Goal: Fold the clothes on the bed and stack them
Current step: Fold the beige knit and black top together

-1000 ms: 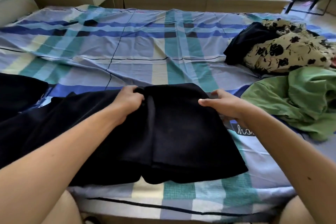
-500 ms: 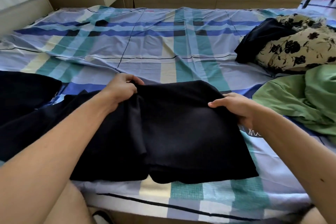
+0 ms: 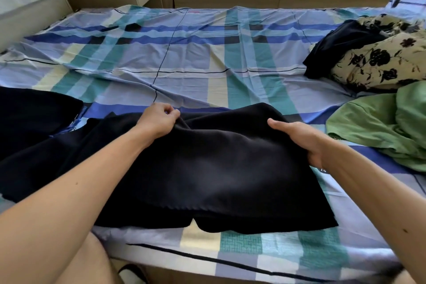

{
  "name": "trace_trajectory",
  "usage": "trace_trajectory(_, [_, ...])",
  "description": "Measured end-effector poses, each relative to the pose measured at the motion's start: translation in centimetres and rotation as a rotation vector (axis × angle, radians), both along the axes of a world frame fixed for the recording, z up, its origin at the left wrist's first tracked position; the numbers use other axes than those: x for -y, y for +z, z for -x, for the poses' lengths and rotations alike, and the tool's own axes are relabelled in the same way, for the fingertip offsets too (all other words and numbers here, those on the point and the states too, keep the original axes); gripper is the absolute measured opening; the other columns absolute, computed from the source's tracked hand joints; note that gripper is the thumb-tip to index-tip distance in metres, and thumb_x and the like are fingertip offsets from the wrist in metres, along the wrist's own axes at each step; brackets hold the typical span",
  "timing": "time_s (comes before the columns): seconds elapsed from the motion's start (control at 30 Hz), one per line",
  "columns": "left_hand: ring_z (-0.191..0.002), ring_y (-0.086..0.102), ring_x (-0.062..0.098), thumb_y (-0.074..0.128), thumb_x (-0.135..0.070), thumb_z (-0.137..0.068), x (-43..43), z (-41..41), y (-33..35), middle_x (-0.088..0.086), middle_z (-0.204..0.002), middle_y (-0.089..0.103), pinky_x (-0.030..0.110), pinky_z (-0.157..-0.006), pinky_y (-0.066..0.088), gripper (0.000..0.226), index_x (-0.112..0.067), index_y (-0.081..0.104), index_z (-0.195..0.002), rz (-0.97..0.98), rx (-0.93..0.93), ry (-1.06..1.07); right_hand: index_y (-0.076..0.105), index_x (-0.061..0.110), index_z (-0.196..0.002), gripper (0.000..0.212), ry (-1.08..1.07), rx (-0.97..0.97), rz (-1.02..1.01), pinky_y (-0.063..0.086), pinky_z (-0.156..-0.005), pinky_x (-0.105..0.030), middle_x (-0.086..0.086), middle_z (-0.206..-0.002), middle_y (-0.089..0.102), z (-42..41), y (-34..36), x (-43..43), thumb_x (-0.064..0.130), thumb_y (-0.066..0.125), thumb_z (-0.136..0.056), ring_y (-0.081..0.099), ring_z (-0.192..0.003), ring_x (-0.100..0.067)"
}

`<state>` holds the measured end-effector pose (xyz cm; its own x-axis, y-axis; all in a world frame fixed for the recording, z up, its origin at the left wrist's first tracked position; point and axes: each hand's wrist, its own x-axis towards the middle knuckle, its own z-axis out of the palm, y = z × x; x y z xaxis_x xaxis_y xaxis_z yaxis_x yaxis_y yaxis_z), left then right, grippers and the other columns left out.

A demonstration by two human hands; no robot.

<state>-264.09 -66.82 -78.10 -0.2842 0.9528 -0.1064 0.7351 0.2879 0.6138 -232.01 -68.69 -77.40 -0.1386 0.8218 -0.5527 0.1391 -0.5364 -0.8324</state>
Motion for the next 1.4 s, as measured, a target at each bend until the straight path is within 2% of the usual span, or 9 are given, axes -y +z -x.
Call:
trace_trajectory(0.2, [-0.106, 0.058, 0.037, 0.047, -0.021, -0.101, -0.8, 0.0, 0.1, 0.014, -0.107, 0.065, 0.037, -0.079, 0.04, 0.015, -0.014, 0.06, -0.099, -0.176, -0.191, 0.096, 0.069, -0.003, -0.1, 0.019, -0.146, 0.038, -0.126, 0.058, -0.049, -0.032, -0.017, -0.075, 0.074, -1.1, 1.4, 0.3, 0.014, 0.068, -0.092, 0.071, -0.056, -0.024])
trace_trajectory(0.33, [-0.118, 0.051, 0.033, 0.045, -0.036, -0.093, 1.6, -4.8, -0.2, 0.01, -0.124, 0.056, 0.043, -0.096, 0.042, 0.036, -0.018, 0.06, -0.122, -0.476, -0.355, -0.318, 0.069, -0.002, -0.094, 0.018, -0.215, 0.108, -0.111, 0.058, -0.045, -0.036, -0.016, -0.067, 0.073, -4.5, 3.4, 0.7, 0.016, 0.069, -0.091, 0.069, -0.049, -0.024])
trace_trajectory(0.43, [-0.15, 0.02, 0.023, 0.026, -0.065, -0.089, 4.8, -9.2, -1.4, 0.0, -0.159, 0.03, 0.042, -0.121, 0.02, 0.073, -0.027, 0.036, -0.151, -0.326, -0.387, -0.703, 0.069, 0.001, -0.097, 0.017, -0.285, 0.22, -0.108, 0.058, -0.044, -0.037, -0.015, -0.069, 0.074, -7.6, 4.2, 1.1, 0.016, 0.069, -0.09, 0.07, -0.05, -0.024])
trace_trajectory(0.57, [-0.155, -0.006, 0.019, 0.023, -0.069, -0.095, 6.2, -11.0, -3.4, 0.001, -0.168, 0.005, 0.046, -0.125, 0.001, 0.079, -0.025, 0.012, -0.16, -0.084, -0.525, -0.879, 0.063, 0.005, -0.11, 0.03, -0.287, 0.671, -0.224, 0.059, -0.061, -0.031, -0.02, -0.095, 0.073, -9.8, 3.0, 0.9, 0.023, 0.074, -0.089, 0.067, -0.076, -0.03])
trace_trajectory(0.67, [-0.154, 0.001, 0.016, 0.034, -0.062, -0.099, 5.6, -10.0, -1.8, 0.001, -0.167, 0.013, 0.045, -0.125, 0.001, 0.07, -0.024, 0.024, -0.157, -0.073, -0.421, -0.824, 0.044, 0.013, -0.131, 0.06, -0.165, 1.141, -0.468, 0.047, -0.098, -0.051, -0.02, -0.129, 0.058, -7.9, 1.3, 0.9, 0.035, 0.076, -0.085, 0.055, -0.117, -0.039])
trace_trajectory(0.9, [-0.15, 0.015, 0.032, 0.044, -0.075, -0.087, 1.0, 0.6, 0.1, 0.01, -0.162, 0.021, 0.058, -0.12, 0.015, 0.088, -0.021, 0.025, -0.155, 0.143, -0.509, -0.187, 0.023, 0.029, -0.157, 0.073, 0.432, 0.783, -0.912, 0.017, -0.125, -0.04, 0.005, -0.165, 0.019, 5.0, -0.9, 3.4, 0.05, 0.054, -0.095, 0.015, -0.153, -0.013])
trace_trajectory(1.1, [-0.147, 0.028, 0.038, 0.056, -0.094, -0.057, 2.0, 6.6, -0.7, 0.022, -0.16, 0.024, 0.048, -0.116, 0.03, 0.141, -0.012, 0.003, -0.159, 0.412, -0.391, 0.045, 0.004, 0.038, -0.159, 0.08, 0.709, 1.017, -0.811, -0.005, -0.124, -0.05, 0.003, -0.168, -0.006, 10.5, -4.7, 2.3, 0.074, 0.011, -0.088, -0.013, -0.154, -0.018])
trace_trajectory(1.23, [-0.116, 0.06, 0.031, 0.074, -0.081, -0.056, 1.5, 7.2, 1.4, 0.011, -0.134, 0.059, 0.039, -0.097, 0.049, 0.108, -0.007, 0.053, -0.132, 0.501, -0.339, 0.0, 0.001, 0.039, -0.159, 0.073, 0.744, 1.029, -0.776, -0.008, -0.123, -0.05, 0.002, -0.168, -0.007, 10.5, -4.7, 2.0, 0.07, 0.017, -0.094, -0.014, -0.154, -0.019])
trace_trajectory(1.4, [-0.091, 0.071, 0.026, 0.085, -0.031, -0.072, 0.9, 6.8, 4.7, 0.01, -0.106, 0.073, 0.035, -0.083, 0.057, 0.045, -0.008, 0.067, -0.107, 0.368, -0.01, -0.147, 0.0, 0.038, -0.159, 0.084, 0.726, 1.055, -0.827, -0.006, -0.124, -0.049, 0.001, -0.168, -0.004, 10.3, -4.9, 2.7, 0.073, 0.0, -0.083, -0.011, -0.154, -0.019])
